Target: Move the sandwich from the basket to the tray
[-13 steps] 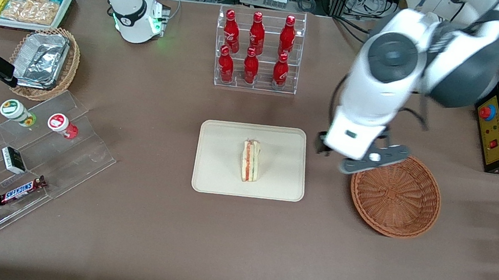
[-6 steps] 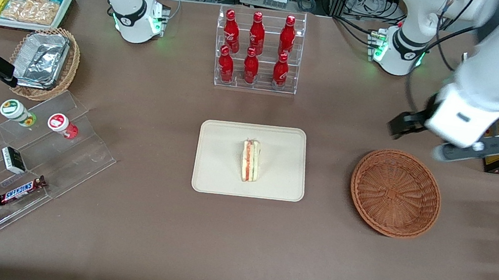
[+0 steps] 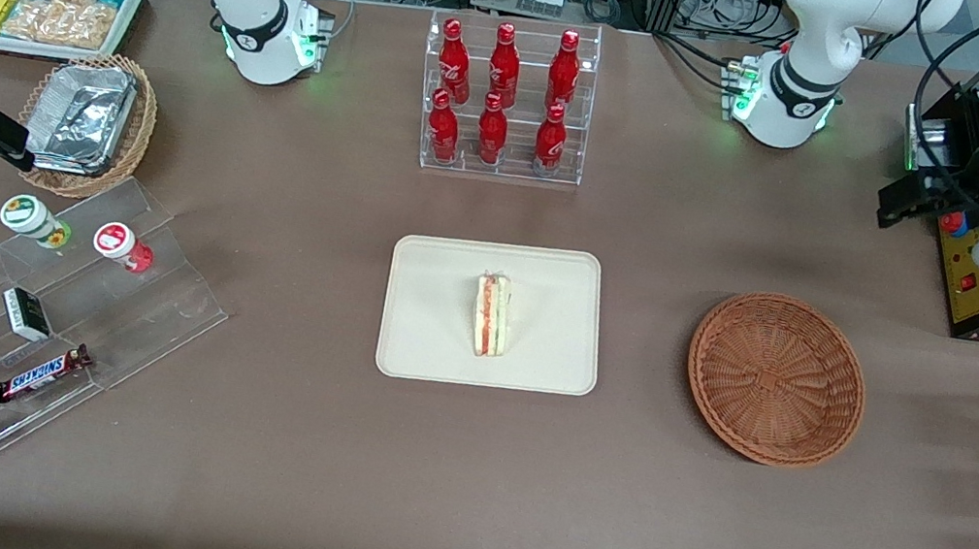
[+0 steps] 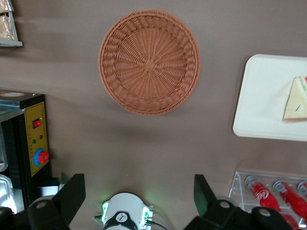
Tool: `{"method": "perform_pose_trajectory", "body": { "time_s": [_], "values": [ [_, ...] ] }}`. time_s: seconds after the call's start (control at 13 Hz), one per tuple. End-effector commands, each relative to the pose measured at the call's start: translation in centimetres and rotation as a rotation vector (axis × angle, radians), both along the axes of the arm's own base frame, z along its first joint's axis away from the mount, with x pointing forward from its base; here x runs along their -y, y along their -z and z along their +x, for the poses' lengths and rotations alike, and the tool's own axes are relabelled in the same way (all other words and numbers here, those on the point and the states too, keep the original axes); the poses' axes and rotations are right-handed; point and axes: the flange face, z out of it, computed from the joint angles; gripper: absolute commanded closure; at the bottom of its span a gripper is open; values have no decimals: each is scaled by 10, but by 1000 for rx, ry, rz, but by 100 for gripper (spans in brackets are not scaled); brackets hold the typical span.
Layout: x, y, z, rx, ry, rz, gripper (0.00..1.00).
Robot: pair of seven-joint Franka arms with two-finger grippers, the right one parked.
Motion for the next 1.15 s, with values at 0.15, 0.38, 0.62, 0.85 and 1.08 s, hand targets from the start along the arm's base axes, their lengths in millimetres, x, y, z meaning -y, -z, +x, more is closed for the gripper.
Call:
{"method": "perform_pose_trajectory", "body": {
  "time_s": [0.15,0.38,0.62,0.85,1.08],
  "values": [
    [-29,1,-15,4,110,-47,0],
    [-32,-1,0,42,115,-51,0],
    [-32,-13,19,71,116,-51,0],
    [-32,-18,29,78,118,-53,0],
    [-32,-18,29,78,123,-54,0]
  ]
}}
